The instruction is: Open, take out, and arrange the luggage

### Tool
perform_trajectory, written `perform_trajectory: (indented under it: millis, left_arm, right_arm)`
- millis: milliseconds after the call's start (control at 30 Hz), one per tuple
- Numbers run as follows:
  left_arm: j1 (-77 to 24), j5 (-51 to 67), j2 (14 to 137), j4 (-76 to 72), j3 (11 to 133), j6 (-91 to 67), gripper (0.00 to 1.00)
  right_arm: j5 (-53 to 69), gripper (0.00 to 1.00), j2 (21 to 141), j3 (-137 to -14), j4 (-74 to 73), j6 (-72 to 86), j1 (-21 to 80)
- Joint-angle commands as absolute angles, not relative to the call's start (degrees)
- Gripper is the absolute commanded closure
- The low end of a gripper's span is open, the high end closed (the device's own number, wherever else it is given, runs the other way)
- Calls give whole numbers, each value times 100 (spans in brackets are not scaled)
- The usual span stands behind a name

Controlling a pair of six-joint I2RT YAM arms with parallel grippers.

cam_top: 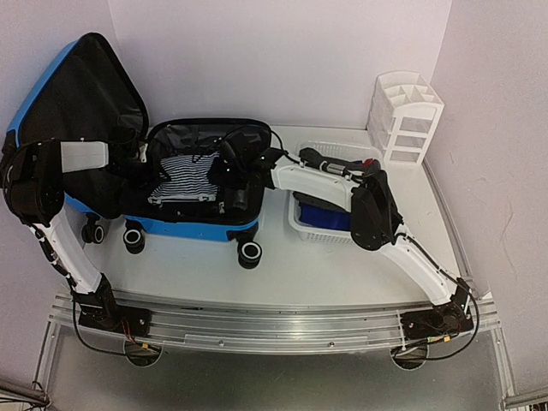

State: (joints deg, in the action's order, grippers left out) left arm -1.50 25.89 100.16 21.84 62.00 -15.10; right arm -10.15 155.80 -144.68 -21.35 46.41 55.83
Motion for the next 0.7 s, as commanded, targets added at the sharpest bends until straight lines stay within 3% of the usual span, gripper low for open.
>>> perform_trajectory:
  millis: [0, 667]
  left_arm:
    - [-139, 2783, 10107, 2014, 6108, -1621, 61]
    - [-142, 2842, 10115, 2020, 6075, -1652, 61]
  right_arm:
    - [-643, 61, 15822, -14833, -2192, 4817, 5610]
    - [-1244, 68, 15548, -14893, -2193, 3802, 5835]
